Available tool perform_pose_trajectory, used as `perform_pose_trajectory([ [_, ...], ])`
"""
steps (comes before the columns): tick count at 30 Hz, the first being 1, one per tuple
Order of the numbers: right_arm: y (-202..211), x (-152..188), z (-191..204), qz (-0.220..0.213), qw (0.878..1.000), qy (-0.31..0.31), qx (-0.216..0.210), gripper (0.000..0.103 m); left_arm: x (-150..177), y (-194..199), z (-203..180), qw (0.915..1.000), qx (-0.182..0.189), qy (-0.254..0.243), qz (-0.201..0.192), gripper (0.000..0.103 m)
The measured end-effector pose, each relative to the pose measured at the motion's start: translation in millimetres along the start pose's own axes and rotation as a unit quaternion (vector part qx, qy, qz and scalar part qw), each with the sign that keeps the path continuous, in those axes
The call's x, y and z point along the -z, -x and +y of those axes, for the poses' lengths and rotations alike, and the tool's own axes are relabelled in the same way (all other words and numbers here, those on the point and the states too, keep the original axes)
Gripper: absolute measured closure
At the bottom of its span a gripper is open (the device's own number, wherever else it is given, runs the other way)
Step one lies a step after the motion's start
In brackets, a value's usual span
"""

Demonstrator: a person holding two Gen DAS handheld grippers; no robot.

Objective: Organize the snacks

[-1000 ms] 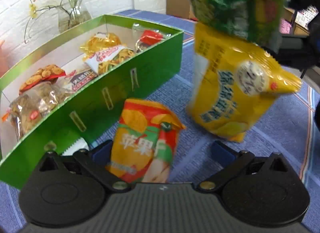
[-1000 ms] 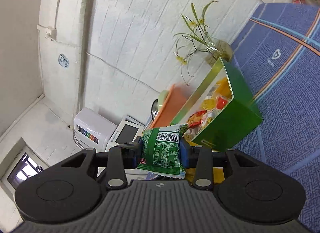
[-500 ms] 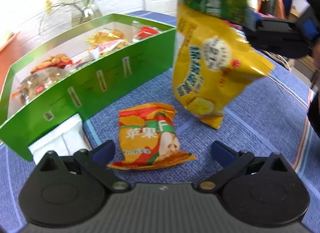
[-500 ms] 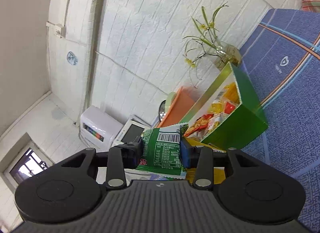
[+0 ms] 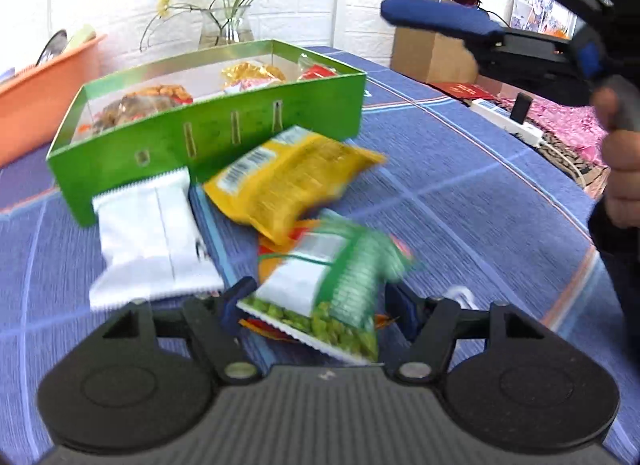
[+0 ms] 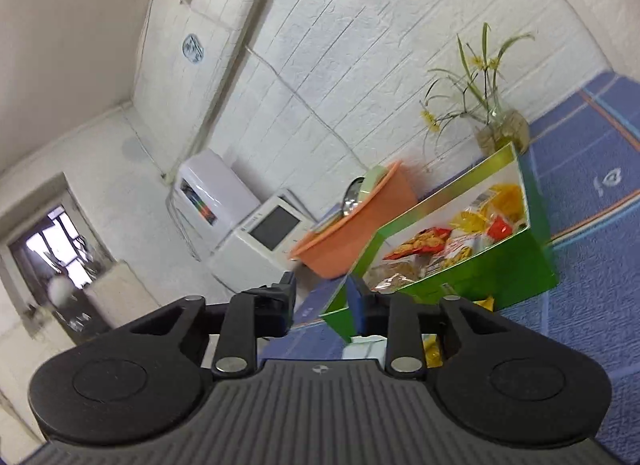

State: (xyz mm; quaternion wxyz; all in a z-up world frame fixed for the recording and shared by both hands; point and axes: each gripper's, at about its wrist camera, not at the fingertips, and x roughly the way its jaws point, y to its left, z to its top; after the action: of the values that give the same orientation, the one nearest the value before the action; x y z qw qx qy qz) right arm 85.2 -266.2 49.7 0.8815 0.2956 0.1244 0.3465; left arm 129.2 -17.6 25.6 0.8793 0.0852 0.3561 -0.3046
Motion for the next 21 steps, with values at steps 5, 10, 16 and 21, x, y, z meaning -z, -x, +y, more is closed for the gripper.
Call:
perform_pose_trajectory([
  [5,-6.5,23.5,15.8,0.074,0.993,0.086,-0.033,0.000,19.0,15.5,-4.0,0.9998,0.004,-0.018,-0.001,0.035],
  [10,-17.9,52.9,27.9,0.163,0.962,0.218,0.023,0.000,37.0,32.1,-7.0,0.9991,0.004,-0.041,0.010,0.035],
  [16,-8.3,78.8,48.0,0.216,0.927,0.306,-0.034,0.000,45.3,37.7,-0.3,0.9971,0.034,-0.068,0.000,0.034],
  [21,-18.4,93.5,67.8,0.281,0.847,0.446,-0.065,0.000,49.3,41.7,18.9,0.9829,0.118,-0.141,0.005,0.034],
])
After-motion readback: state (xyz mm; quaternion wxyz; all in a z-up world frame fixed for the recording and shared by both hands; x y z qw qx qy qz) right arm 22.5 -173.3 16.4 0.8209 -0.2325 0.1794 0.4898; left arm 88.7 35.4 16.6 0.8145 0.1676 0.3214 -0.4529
